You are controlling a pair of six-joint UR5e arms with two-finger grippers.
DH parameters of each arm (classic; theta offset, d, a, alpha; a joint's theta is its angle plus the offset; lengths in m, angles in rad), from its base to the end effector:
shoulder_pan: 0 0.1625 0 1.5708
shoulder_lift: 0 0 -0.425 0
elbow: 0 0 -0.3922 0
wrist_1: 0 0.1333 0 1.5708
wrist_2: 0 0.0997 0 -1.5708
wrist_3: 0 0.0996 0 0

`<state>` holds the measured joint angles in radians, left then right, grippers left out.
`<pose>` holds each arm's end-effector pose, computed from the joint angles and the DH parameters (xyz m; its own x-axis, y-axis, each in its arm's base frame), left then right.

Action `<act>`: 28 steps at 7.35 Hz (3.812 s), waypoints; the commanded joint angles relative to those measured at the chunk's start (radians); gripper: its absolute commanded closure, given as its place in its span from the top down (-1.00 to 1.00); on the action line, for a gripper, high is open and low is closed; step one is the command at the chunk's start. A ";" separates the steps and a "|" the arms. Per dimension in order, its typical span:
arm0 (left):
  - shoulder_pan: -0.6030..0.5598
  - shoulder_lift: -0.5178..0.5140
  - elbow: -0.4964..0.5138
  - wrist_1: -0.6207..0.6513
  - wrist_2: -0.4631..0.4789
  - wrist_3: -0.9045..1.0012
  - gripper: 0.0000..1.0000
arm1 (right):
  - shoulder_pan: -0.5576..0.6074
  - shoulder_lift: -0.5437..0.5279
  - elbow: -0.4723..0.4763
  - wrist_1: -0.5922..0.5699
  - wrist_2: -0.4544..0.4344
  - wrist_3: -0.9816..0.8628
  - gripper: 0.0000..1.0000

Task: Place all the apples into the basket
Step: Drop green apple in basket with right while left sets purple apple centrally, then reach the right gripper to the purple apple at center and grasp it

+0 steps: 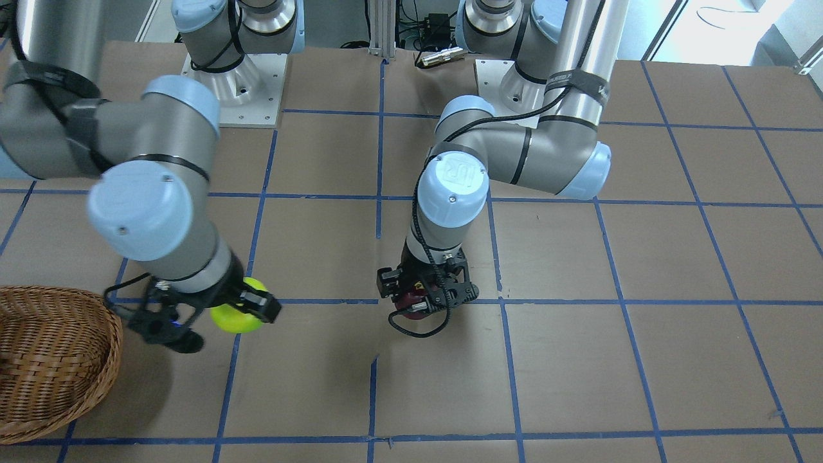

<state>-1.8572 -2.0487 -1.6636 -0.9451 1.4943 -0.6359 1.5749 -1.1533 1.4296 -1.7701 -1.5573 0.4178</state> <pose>-0.3133 -0.5650 0.2343 -0.9361 -0.3390 0.0940 -0.3404 0.9403 0.0011 0.1373 -0.6408 0.3370 -0.9156 0.4017 0.0189 0.4020 0.9125 0.0758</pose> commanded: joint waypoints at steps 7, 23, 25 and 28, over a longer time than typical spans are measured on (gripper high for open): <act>0.137 0.160 0.319 -0.632 0.020 0.293 1.00 | -0.424 0.156 -0.001 -0.222 -0.161 -0.728 -1.00; 0.270 0.429 0.099 -0.532 0.100 0.610 1.00 | 0.188 0.045 0.000 -0.073 0.088 0.110 1.00; 0.270 0.429 0.100 -0.532 0.098 0.610 1.00 | 0.270 0.105 0.002 -0.146 0.088 0.240 1.00; 0.271 0.429 0.099 -0.532 0.101 0.610 1.00 | 0.313 0.144 -0.005 -0.163 0.143 0.268 1.00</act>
<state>-1.5874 -1.6199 -1.5626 -1.4772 1.5937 -0.0261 1.8759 -1.0239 1.4251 -1.9253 -1.4339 0.6813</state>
